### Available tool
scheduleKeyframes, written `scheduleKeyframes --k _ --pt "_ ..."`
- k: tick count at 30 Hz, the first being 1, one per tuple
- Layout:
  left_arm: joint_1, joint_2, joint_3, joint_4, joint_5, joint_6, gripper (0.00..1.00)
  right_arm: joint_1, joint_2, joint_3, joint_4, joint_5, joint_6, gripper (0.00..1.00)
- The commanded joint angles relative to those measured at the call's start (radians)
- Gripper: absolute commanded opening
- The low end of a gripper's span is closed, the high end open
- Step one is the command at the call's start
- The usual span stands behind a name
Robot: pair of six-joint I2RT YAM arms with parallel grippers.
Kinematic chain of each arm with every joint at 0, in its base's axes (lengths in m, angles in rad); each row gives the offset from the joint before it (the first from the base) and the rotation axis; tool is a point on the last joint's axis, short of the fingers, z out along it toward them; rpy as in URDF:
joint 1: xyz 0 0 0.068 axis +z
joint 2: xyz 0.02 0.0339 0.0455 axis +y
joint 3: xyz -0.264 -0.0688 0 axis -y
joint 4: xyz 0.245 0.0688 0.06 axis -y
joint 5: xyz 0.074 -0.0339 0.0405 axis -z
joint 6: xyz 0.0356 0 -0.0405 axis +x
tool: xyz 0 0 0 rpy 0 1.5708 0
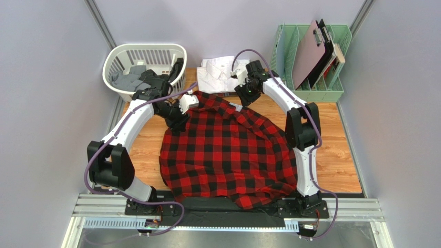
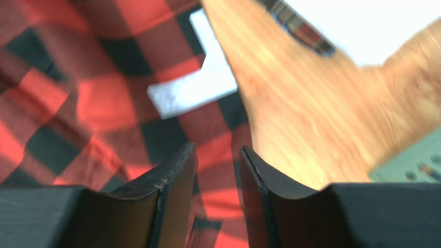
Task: Fold and stack the long sleeve shirts
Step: Fold the shirt
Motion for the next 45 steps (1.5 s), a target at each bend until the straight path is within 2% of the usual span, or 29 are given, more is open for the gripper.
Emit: scheduleKeyframes --k 1,5,10,17,26,29,30,33,45 --pt "0.052 -0.009 -0.008 0.154 0.04 -0.144 0.55 0.007 0.061 0.112 0.144 -0.036 0.057 0.45" --pt "0.076 0.028 0.038 0.155 0.097 -0.183 0.54 0.013 0.11 0.124 0.235 -0.08 0.086 0.49" --pt "0.078 0.057 0.058 0.189 0.089 -0.22 0.56 0.033 0.18 0.163 0.241 -0.102 0.08 0.52" --pt "0.079 0.114 0.091 0.223 0.027 -0.249 0.57 0.052 0.242 0.16 0.275 -0.06 0.066 0.54" --pt "0.082 0.218 0.183 0.362 -0.059 -0.419 0.58 0.07 0.299 0.187 0.242 -0.06 0.028 0.52" --pt "0.081 0.27 0.234 0.39 -0.122 -0.45 0.58 0.081 0.305 0.196 0.222 -0.068 0.001 0.37" --pt "0.081 0.287 0.272 0.393 -0.133 -0.455 0.58 0.084 0.309 0.21 0.212 -0.065 -0.006 0.24" --pt "0.076 0.369 0.356 0.379 -0.171 -0.473 0.59 0.09 0.314 0.223 0.173 -0.063 -0.027 0.0" --pt "-0.042 0.623 0.547 0.413 -0.332 -0.511 0.62 0.067 0.061 -0.001 0.271 -0.094 0.004 0.0"
